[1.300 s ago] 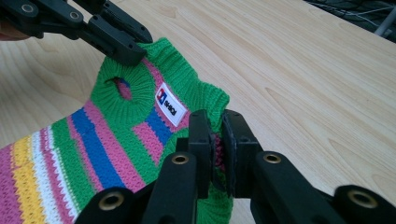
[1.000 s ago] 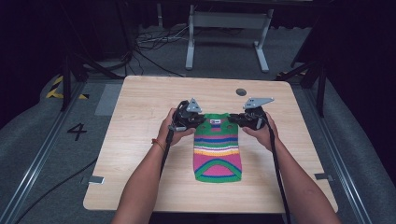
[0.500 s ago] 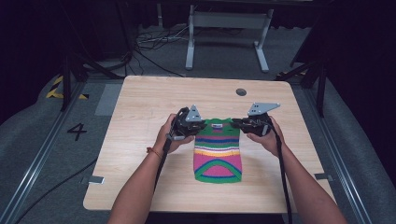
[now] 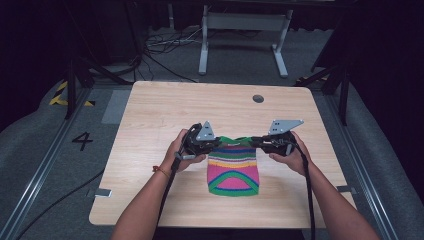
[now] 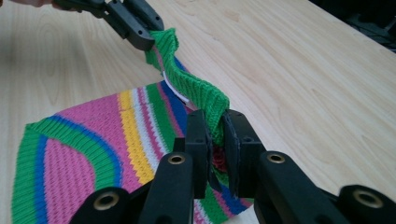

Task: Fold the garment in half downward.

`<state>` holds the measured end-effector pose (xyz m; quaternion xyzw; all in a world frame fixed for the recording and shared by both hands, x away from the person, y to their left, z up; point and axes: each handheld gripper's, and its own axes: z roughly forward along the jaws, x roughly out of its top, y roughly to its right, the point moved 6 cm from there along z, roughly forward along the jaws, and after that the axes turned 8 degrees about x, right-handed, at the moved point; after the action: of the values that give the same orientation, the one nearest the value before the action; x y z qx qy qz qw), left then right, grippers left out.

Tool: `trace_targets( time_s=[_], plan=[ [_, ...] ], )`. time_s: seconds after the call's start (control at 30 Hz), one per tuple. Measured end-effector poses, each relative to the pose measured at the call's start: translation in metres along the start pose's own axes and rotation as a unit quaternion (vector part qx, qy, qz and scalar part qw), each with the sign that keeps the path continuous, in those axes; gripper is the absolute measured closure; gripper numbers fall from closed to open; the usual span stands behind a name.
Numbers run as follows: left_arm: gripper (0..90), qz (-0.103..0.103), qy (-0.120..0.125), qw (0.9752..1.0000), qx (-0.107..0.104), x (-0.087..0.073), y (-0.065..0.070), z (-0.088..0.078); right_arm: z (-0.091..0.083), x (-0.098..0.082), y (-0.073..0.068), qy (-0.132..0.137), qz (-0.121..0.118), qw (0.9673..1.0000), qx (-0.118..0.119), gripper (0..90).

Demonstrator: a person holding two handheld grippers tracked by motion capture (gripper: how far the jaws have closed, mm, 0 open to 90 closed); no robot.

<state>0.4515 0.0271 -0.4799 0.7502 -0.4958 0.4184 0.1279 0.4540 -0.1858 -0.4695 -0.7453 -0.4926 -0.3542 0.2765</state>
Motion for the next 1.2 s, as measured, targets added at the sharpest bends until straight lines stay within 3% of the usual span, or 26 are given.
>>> trace_targets(
  time_s=[0.3,0.63,0.9,1.2],
  plan=[
    [82.6,0.035,-0.010,0.9992,-0.014,-0.006,0.024,-0.007,-0.002,-0.012,-0.021,-0.012,-0.019,0.9996,0.017,81.0],
    [82.4,0.052,-0.023,0.9978,-0.034,-0.024,0.049,-0.010,-0.005,-0.030,-0.050,-0.033,-0.034,0.9975,0.053,80.6],
    [82.4,0.074,-0.041,0.9950,-0.054,-0.034,0.068,-0.015,-0.007,-0.038,-0.068,-0.036,-0.045,0.9956,0.074,83.5],
    [81.8,0.092,-0.060,0.9912,-0.074,-0.047,0.082,-0.013,0.009,-0.051,-0.079,-0.057,-0.048,0.9946,0.072,71.1]
  ],
)
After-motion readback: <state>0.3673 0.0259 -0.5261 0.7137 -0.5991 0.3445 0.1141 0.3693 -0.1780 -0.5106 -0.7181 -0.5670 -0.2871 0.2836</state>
